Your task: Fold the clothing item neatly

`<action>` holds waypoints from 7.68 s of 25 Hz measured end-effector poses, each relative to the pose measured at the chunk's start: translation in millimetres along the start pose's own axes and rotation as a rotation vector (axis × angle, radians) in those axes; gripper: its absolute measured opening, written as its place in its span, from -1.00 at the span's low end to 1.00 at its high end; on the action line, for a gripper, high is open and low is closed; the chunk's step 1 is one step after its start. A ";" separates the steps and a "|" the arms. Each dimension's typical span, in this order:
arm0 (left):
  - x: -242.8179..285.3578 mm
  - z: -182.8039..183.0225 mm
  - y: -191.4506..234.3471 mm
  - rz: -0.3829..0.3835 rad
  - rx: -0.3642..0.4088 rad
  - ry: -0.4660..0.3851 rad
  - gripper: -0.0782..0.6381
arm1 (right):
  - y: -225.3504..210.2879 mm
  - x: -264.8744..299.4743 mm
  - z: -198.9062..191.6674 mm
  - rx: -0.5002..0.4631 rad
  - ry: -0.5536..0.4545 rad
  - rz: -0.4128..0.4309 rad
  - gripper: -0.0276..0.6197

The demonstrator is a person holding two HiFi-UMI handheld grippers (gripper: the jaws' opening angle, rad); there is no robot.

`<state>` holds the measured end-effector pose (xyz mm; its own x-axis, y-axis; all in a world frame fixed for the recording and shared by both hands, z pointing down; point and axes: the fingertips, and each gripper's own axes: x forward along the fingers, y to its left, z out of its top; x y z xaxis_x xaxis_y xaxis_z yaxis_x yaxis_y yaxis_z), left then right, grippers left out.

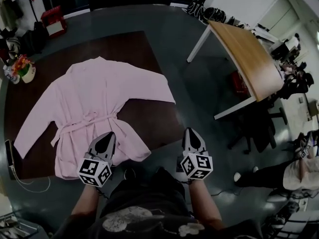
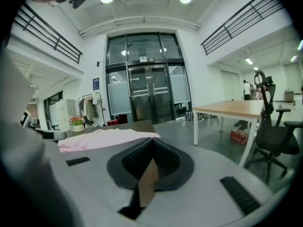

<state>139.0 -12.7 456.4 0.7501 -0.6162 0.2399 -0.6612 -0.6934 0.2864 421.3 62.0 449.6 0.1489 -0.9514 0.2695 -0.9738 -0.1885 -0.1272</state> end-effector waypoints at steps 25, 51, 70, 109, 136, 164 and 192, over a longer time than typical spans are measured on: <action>199.5 -39.7 -105.7 0.298 -0.008 0.188 -0.76 | -138.0 162.3 -109.6 0.061 0.292 0.440 -0.93; 183.4 -49.8 -95.7 0.424 -0.107 0.169 -0.75 | -77.6 215.9 -180.0 -0.118 0.460 0.598 -0.74; 98.2 8.7 -13.0 0.420 -0.059 -0.004 -0.75 | -82.5 233.4 15.1 -0.295 0.120 0.325 -0.84; -36.2 51.8 135.0 0.519 -0.059 -0.069 -0.75 | 254.4 197.5 30.3 -0.218 0.071 0.688 -0.84; -175.1 36.3 333.7 0.339 -0.059 -0.014 -0.75 | 546.4 224.7 -89.3 -0.732 0.190 0.759 -0.83; -163.0 31.8 376.5 0.274 -0.078 0.003 -0.76 | 480.7 271.4 -99.4 -0.227 0.465 0.427 -0.89; -186.2 27.8 413.5 0.356 -0.107 0.006 -0.75 | 614.3 254.9 -58.0 -0.278 0.381 0.766 -0.52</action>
<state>-274.4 -195.0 504.4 0.4736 -0.8093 0.3475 -0.8762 -0.3929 0.2791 -148.8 -282.2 495.5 -0.5774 -0.6376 0.5100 -0.7964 0.5774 -0.1797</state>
